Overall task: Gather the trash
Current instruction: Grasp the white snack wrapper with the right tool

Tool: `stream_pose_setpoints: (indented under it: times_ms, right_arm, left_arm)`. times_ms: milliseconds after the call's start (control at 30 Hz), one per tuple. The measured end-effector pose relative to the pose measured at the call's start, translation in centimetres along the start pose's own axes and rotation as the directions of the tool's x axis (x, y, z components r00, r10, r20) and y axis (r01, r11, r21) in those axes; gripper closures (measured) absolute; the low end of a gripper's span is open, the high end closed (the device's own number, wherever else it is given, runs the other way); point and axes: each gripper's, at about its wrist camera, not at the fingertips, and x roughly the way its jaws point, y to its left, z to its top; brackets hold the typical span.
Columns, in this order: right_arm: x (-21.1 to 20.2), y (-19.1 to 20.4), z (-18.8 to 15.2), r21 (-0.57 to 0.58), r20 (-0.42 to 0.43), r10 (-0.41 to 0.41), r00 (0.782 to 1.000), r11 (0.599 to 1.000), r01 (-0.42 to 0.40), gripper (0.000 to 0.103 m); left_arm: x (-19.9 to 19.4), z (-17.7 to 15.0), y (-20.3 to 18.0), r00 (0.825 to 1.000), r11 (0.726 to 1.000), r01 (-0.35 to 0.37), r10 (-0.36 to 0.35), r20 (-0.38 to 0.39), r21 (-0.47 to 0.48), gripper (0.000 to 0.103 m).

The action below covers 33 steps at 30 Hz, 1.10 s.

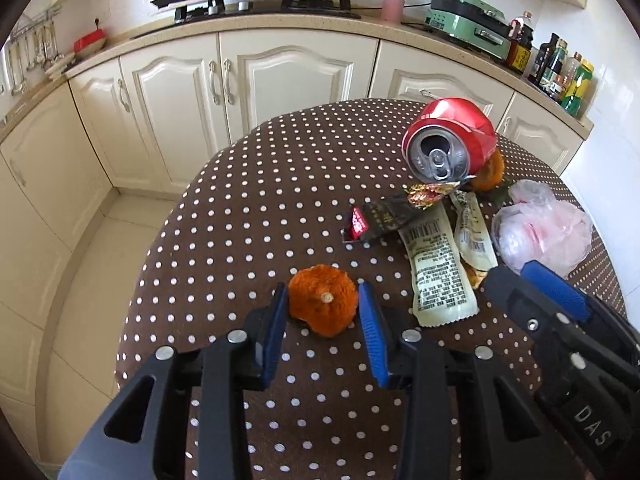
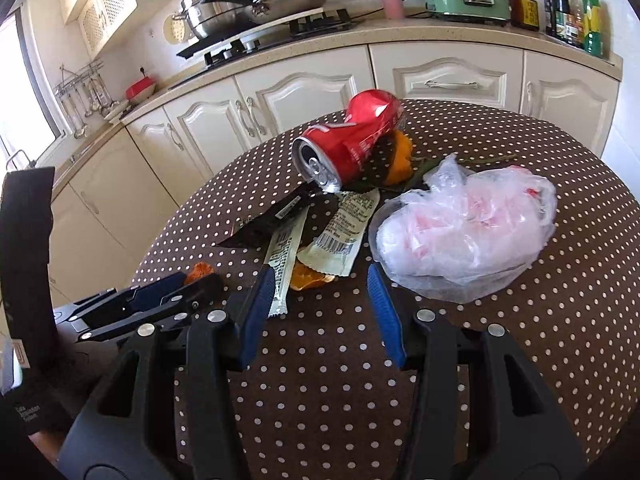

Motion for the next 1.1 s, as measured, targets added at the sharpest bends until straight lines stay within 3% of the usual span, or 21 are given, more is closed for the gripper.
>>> stream_pose_setpoints:
  times_ms: [400, 433, 500, 633, 733, 967, 1100]
  right_arm:
    - [3.9, 3.7, 0.8, -0.132, -0.072, -0.039, 0.997, 0.991, 0.029, 0.055]
    - [4.1, 3.9, 0.7, -0.147, -0.076, -0.05, 0.996, 0.988, 0.039, 0.059]
    - [4.0, 4.1, 0.6, -0.159, -0.068, -0.052, 0.996, 0.986, 0.041, 0.077]
    - [4.1, 4.5, 0.5, -0.186, -0.068, -0.052, 0.996, 0.982, 0.039, 0.09]
    - [3.1, 4.6, 0.2, -0.193, -0.037, -0.053, 0.998, 0.98, 0.044, 0.096]
    - [-1.2, 4.4, -0.5, -0.129, 0.04, -0.014, 0.999, 0.991, 0.019, 0.096]
    - [-3.4, 6.3, -0.7, -0.145, 0.075, 0.021, 0.997, 0.989, -0.01, 0.096]
  left_arm:
    - [-2.9, -0.3, 4.1, 0.996, 0.995, 0.017, -0.008, 0.085, -0.102, 0.069]
    - [-3.1, -0.4, 4.3, 0.996, 0.994, 0.016, -0.007, 0.089, -0.105, 0.069]
    - [-3.3, -0.5, 4.9, 0.996, 0.993, 0.023, -0.013, 0.087, -0.117, 0.069]
    - [-4.0, -1.0, 5.7, 0.996, 0.991, 0.033, -0.022, 0.091, -0.127, 0.069]
    - [-4.8, -1.4, 6.4, 0.994, 0.99, 0.04, -0.027, 0.103, -0.132, 0.069]
    - [-7.1, -2.5, 8.2, 0.99, 0.985, 0.078, -0.058, 0.131, -0.151, 0.069]
    - [-8.7, -3.3, 9.4, 0.985, 0.98, 0.099, -0.073, 0.153, -0.17, 0.069]
